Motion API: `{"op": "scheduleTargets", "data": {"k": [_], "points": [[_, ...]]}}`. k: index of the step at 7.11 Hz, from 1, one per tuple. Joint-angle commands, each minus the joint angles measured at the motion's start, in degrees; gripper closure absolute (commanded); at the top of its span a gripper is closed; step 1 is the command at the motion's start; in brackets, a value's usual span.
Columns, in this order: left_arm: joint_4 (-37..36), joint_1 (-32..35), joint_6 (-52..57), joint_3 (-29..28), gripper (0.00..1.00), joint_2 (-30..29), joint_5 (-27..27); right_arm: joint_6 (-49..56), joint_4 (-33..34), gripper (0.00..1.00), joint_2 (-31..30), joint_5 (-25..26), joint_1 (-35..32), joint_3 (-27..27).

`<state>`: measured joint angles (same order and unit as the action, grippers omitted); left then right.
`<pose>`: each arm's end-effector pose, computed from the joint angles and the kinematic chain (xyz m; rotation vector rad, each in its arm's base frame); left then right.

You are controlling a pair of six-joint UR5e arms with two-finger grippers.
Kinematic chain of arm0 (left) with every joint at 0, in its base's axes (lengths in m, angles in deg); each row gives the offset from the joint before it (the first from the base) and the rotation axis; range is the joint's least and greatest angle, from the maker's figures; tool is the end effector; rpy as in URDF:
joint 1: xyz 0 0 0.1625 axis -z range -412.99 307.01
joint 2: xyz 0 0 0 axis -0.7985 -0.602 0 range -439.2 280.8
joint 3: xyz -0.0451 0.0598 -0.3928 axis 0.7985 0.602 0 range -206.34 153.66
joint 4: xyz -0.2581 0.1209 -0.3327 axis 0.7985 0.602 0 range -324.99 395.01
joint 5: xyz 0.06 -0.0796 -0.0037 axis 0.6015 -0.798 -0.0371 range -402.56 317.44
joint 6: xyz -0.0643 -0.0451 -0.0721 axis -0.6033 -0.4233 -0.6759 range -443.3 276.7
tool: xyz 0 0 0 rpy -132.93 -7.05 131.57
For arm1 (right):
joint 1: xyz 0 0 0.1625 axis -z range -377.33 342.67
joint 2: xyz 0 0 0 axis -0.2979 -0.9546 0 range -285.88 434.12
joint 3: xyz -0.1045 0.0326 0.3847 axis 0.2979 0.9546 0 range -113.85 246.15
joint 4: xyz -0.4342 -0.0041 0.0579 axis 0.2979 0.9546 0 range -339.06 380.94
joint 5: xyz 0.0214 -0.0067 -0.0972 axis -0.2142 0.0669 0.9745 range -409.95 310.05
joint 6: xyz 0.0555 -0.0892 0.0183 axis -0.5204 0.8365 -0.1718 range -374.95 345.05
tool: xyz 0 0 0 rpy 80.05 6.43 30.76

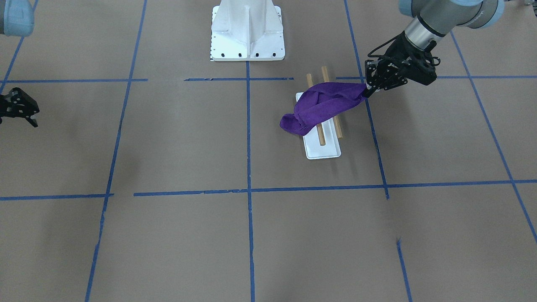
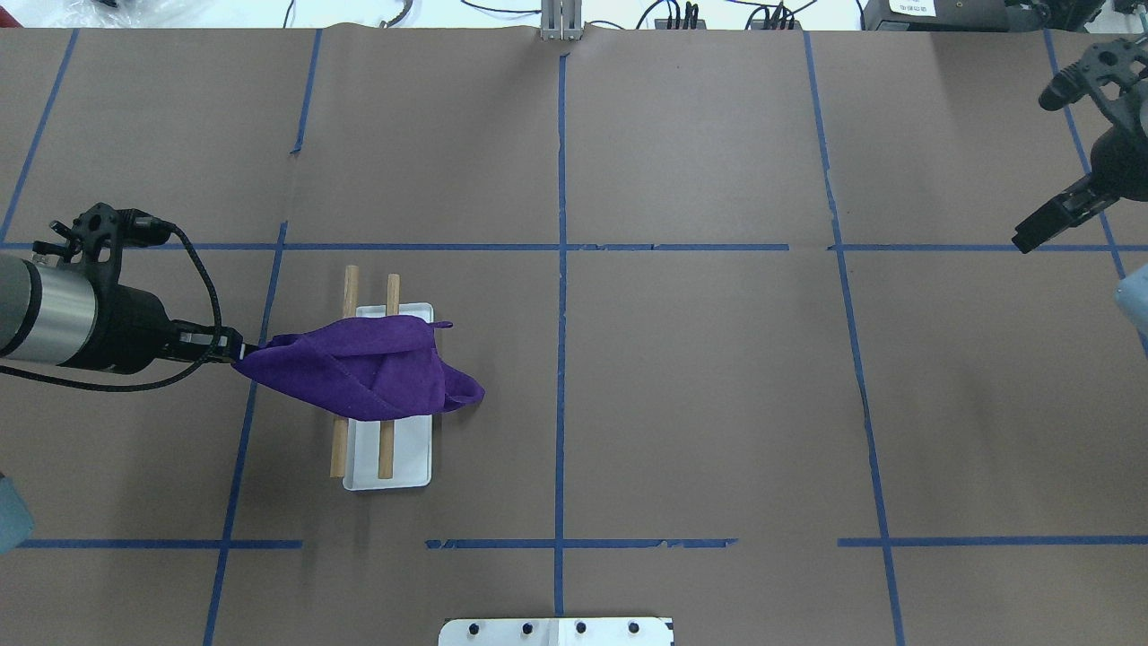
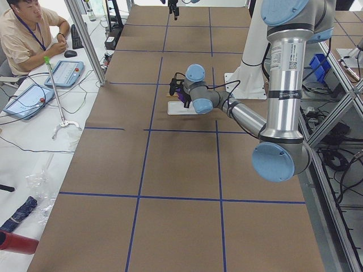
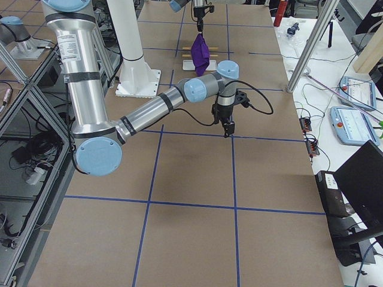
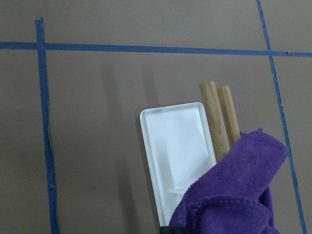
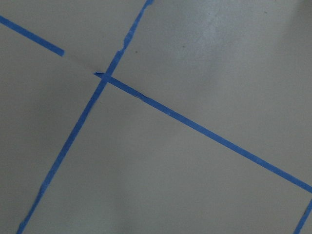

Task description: Hang towel on rack

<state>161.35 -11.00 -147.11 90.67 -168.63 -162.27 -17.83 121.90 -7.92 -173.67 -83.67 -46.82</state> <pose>0.3160 -0.3928 0.3303 0.2135 1.1425 0.0399 -0.1478 -0.5220 0.3934 0.1974 -0.6501 -0.4513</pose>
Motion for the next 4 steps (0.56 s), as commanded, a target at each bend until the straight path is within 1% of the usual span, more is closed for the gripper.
{"op": "scheduleTargets", "data": {"k": [1,2,3,4], "points": [[0.21,0.02,3.58,-1.17,1.0,0.74,0.0,2.86,0.03,0.0,-2.5,-0.73,-2.9,0.11],[0.21,0.02,3.95,-1.87,1.0,0.66,0.0,3.92,0.03,0.0,-3.9,-2.82,-4.48,0.11],[0.3,0.02,4.22,-2.31,1.0,0.57,0.09,4.11,0.03,0.0,-5.05,-3.54,-5.28,0.11],[0.21,0.02,4.57,-2.66,0.71,0.48,0.35,4.2,0.03,0.0,-6.02,-2.94,-5.81,0.11]]}}
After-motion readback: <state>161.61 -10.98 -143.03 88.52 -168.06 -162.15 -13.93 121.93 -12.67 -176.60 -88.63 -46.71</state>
